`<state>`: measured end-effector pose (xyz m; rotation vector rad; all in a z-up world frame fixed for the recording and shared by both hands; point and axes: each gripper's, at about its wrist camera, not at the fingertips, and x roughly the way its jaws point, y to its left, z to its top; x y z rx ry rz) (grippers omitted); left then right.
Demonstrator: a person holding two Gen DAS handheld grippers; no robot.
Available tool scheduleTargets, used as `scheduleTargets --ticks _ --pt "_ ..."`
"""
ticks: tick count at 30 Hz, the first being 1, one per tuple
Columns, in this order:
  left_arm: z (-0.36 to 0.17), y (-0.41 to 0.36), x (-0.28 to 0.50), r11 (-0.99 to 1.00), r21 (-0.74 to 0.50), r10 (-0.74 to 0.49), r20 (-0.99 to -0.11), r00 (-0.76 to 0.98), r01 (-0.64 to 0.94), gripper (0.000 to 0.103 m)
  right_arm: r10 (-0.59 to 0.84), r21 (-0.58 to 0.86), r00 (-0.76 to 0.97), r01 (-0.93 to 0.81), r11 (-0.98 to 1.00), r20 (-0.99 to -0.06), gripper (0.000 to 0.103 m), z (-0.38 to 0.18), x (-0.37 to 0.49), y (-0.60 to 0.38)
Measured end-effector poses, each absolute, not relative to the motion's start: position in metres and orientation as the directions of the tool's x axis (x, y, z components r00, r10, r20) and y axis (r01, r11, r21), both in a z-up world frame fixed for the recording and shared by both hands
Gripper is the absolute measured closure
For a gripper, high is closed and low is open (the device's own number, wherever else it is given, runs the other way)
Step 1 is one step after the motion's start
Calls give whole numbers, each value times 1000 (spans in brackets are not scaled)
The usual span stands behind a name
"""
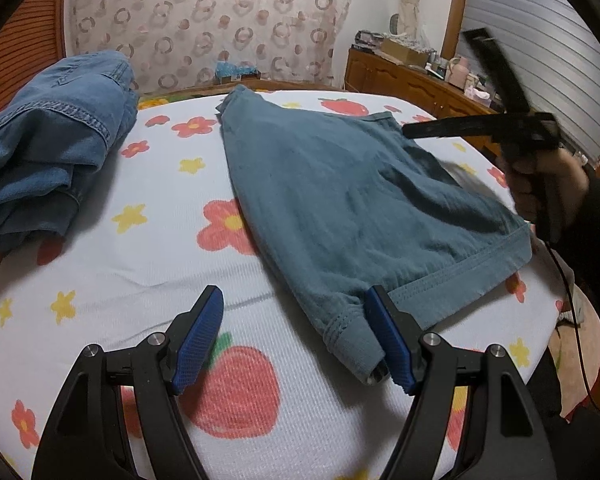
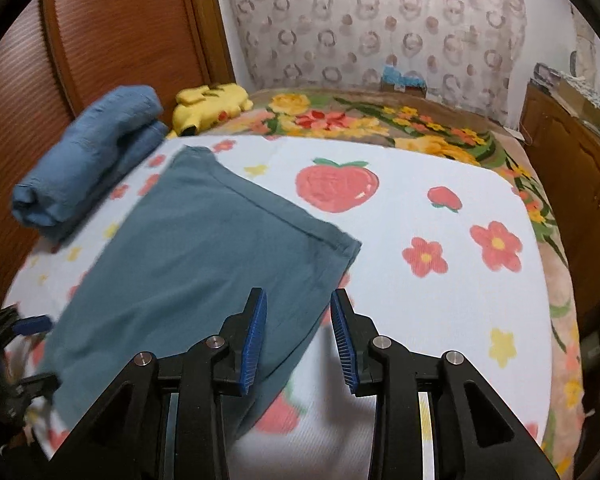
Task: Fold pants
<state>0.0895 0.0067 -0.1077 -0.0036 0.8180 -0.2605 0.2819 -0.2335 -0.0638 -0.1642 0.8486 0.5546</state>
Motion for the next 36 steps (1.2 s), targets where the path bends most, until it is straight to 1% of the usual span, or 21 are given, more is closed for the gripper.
scheduleTargets --ticks 2,3,4,6,7,11,13,15,19,23,25,26,28,30,36 --pt "-108 7 89 968 -105 -233 -719 654 229 29 370 64 522 -512 856 -768 69 -71 294 -230" --pt "-108 7 89 968 -103 -232 -720 654 230 29 360 58 520 -507 860 -774 73 -72 298 -228" --pt "-108 7 88 968 -101 -231 -721 654 231 29 359 54 526 -509 859 -771 84 -72 303 -227" --pt "-108 6 88 968 -96 -229 -721 654 233 29 380 76 512 -518 852 -771 97 -72 312 -225" --pt "-108 6 87 968 -95 -229 -722 654 234 29 379 69 523 -518 853 -764 99 -71 318 -225" --pt "-108 6 88 967 -95 -230 -721 653 236 29 328 17 599 -464 886 -731 99 -61 324 -225" --pt "-108 6 88 967 -95 -231 -722 653 236 29 322 24 599 -451 892 -733 98 -62 326 -225" --pt "-108 6 88 967 -96 -232 -721 653 237 29 334 35 586 -461 886 -738 89 -63 322 -224" --pt "-107 6 88 966 -100 -235 -721 652 237 28 379 66 572 -491 869 -728 89 -57 298 -232" --pt "-107 8 88 966 -112 -241 -722 649 235 26 442 98 553 -542 835 -706 88 -47 255 -246" --pt "-106 9 88 965 -115 -244 -721 648 236 24 453 92 546 -562 822 -704 80 -46 231 -250" --pt "-105 9 89 964 -113 -245 -721 648 239 24 462 93 542 -573 814 -702 78 -47 221 -252" --pt "-104 8 90 965 -109 -243 -719 651 239 24 467 89 542 -582 808 -699 70 -48 202 -254" --pt "-104 7 91 966 -106 -240 -720 652 238 24 470 89 544 -583 807 -695 65 -51 190 -258" --pt "-104 5 92 971 -85 -213 -726 653 222 24 464 110 547 -558 823 -696 64 -61 164 -275"
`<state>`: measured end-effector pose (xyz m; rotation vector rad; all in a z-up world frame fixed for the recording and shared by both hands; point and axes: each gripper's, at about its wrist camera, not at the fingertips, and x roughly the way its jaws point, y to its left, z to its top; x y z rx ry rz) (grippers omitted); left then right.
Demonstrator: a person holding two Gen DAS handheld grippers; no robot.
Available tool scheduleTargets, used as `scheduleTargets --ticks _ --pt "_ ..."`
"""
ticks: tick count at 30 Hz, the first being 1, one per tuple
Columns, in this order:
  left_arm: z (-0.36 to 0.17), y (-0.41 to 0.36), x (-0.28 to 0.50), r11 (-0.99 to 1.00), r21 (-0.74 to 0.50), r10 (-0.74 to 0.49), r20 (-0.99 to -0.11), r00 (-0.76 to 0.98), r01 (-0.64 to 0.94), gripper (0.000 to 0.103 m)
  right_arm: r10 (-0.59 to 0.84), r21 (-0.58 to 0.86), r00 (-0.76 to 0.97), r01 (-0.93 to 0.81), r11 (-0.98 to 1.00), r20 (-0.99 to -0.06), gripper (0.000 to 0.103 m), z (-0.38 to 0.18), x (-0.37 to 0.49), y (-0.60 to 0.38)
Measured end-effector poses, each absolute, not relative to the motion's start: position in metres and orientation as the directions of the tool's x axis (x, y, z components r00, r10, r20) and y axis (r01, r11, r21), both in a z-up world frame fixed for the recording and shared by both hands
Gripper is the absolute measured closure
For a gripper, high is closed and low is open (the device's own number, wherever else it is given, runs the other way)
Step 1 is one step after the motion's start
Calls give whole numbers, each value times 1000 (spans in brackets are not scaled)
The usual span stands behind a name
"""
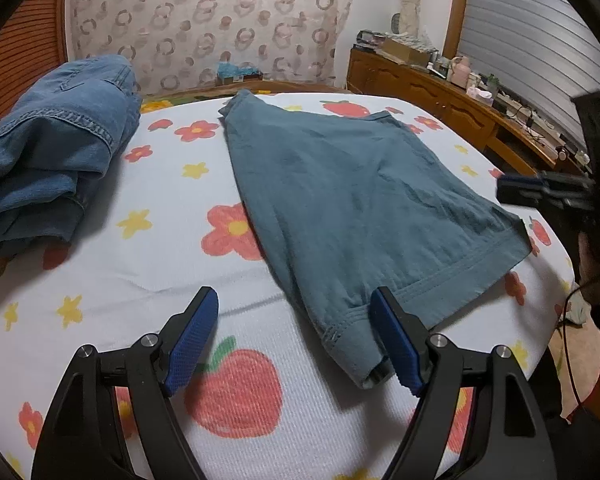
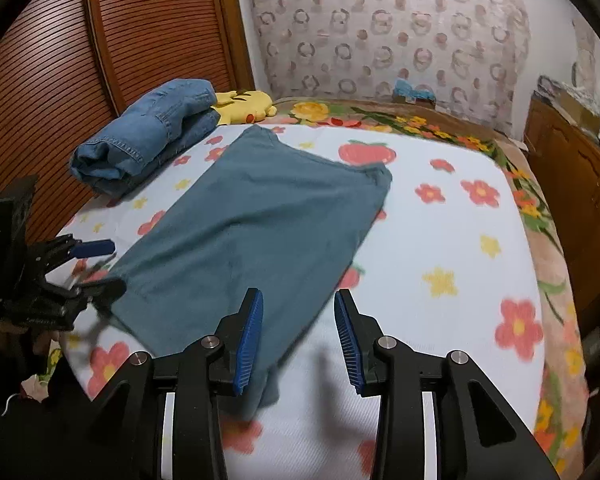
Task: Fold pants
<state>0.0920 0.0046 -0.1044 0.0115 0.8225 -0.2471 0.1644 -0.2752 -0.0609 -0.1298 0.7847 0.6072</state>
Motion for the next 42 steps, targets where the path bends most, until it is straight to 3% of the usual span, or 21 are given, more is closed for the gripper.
scheduleTargets --ticks 16,30,41,42 --pt "-98 2 83 969 -74 -217 -712 667 236 25 473 149 530 -541 828 -704 63 -67 123 -273" --pt "-104 0 72 949 -144 -294 -719 629 280 57 469 154 524 -535 831 -711 63 -78 122 -266" --pt "-107 -6 69 943 -149 -310 -721 620 298 58 467 142 539 -537 832 -701 63 -83 117 -263" --pt "-107 -7 68 941 -150 -314 -720 618 303 63 467 141 540 -536 832 -700 63 -83 117 -263"
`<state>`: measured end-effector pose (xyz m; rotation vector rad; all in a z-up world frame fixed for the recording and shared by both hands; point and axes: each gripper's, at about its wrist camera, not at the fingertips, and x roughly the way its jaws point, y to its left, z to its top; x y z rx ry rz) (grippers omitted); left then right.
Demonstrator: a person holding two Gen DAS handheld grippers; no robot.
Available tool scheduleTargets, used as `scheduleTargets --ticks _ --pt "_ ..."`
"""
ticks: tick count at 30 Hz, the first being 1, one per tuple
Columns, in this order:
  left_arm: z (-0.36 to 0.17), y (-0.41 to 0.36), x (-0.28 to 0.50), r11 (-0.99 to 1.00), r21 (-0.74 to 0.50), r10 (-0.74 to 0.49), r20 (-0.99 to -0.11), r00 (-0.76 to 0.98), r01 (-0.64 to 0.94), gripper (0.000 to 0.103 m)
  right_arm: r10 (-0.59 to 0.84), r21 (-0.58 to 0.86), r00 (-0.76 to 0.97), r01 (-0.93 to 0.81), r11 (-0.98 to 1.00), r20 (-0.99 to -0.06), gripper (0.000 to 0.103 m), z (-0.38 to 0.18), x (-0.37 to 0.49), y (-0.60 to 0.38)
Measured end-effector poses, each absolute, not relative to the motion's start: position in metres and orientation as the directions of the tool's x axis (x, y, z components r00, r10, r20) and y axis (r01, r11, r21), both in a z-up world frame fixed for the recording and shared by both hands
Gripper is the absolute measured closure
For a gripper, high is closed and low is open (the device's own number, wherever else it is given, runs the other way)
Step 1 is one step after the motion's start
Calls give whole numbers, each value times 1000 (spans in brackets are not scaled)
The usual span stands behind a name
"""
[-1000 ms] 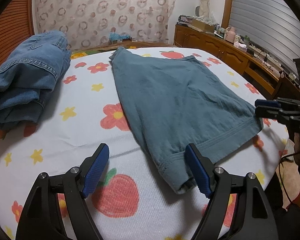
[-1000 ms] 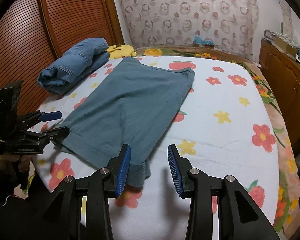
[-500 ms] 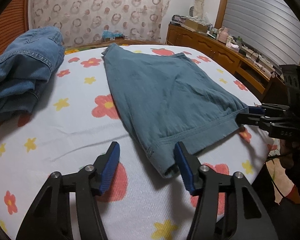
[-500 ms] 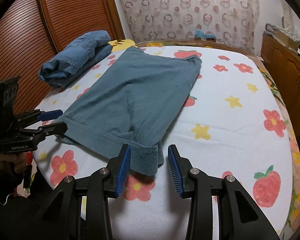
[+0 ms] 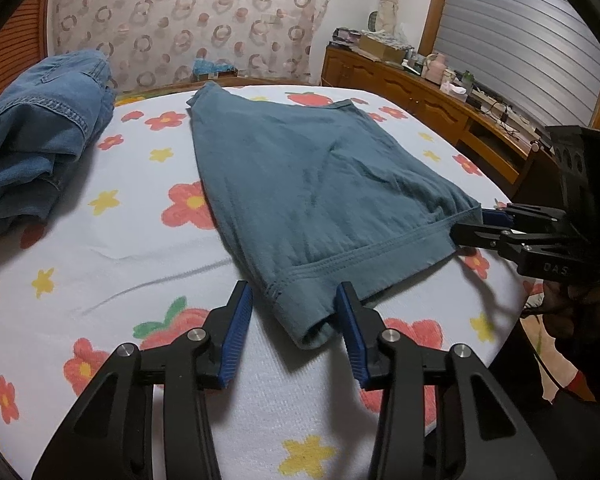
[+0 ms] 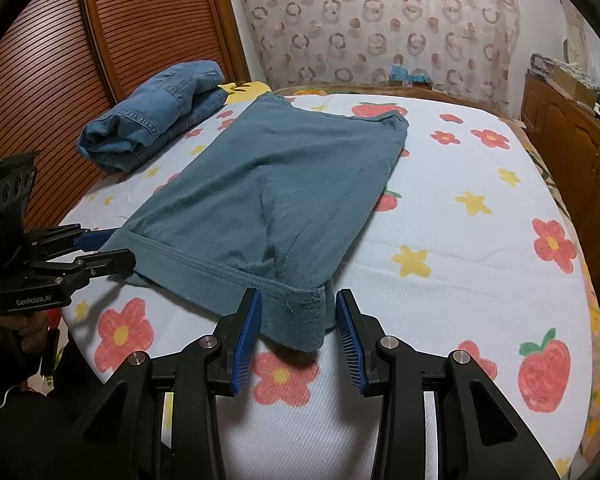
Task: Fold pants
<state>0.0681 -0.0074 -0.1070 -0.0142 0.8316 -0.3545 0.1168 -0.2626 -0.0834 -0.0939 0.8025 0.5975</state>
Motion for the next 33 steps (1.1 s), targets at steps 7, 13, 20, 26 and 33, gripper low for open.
scheduleTargets --ticks 7,13,20,26,33 --pt "-102 -10 65 935 -152 -330 -710 622 321 85 509 175 509 -567 805 -694 86 -84 116 -262" --pt "-79 -9 65 929 -159 -350 -671 654 334 90 554 200 502 -595 779 -664 89 -66 121 -264" --pt "-49 -8 94 928 -137 -352 -628 694 347 91 586 193 541 -613 766 -604 89 -30 142 -266" --pt "-37 -2 129 932 -144 -347 -615 708 332 91 587 179 556 -618 765 -589 89 -22 168 -260" --pt "-34 2 173 939 -132 -326 -626 708 316 91 582 175 551 -618 766 -598 89 -27 210 -246"
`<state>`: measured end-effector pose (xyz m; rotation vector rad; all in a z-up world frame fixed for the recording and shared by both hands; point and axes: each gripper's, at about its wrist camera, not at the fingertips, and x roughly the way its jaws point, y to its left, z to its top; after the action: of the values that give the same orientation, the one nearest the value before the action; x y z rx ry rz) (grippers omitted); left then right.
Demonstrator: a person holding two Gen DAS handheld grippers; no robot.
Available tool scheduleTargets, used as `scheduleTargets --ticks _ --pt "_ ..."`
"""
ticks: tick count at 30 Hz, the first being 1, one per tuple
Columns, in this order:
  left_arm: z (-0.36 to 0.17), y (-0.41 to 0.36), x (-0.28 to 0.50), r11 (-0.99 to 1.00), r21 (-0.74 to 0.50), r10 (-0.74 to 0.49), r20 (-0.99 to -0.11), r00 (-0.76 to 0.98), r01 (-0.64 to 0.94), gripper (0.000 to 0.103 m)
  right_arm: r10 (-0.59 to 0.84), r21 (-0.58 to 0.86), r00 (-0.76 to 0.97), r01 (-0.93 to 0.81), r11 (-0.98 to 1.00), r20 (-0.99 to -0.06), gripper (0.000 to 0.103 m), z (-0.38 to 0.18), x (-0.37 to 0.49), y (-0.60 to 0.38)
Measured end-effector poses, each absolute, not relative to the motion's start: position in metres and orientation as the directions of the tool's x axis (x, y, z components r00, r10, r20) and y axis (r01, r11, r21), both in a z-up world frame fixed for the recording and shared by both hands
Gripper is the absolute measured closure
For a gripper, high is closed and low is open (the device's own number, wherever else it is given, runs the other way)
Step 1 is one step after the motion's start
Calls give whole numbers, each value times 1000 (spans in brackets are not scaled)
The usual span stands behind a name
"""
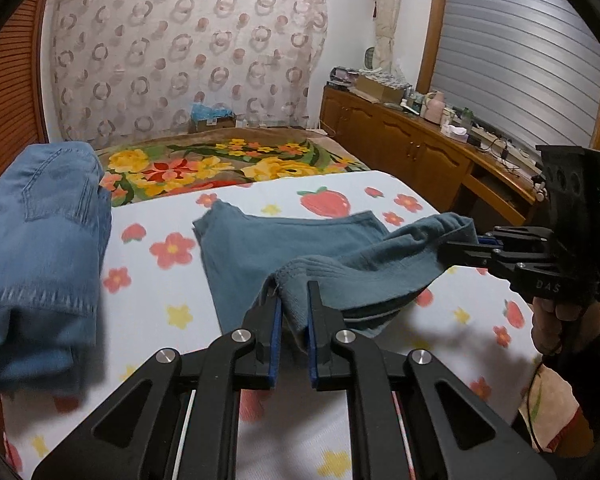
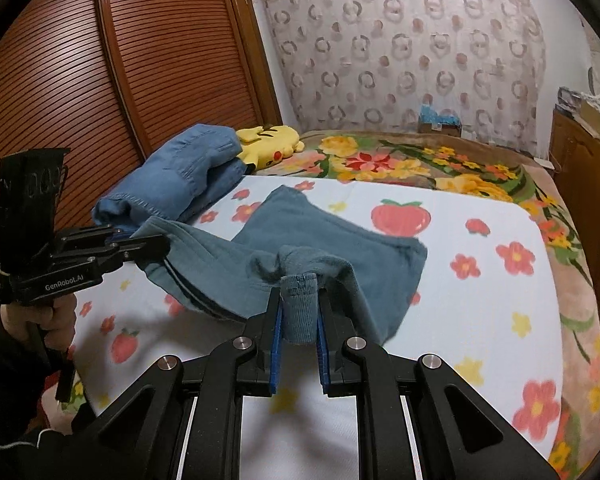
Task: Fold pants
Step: 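Grasp the shorts edge with the left gripper and lift it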
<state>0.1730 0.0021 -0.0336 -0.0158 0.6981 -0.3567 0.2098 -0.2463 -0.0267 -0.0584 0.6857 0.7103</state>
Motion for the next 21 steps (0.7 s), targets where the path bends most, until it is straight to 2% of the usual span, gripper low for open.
scheduleTargets --ticks 21 --pt "-52 3 265 952 -102 -278 -685 674 289 90 545 177 529 -592 786 -650 88 -54 300 -214"
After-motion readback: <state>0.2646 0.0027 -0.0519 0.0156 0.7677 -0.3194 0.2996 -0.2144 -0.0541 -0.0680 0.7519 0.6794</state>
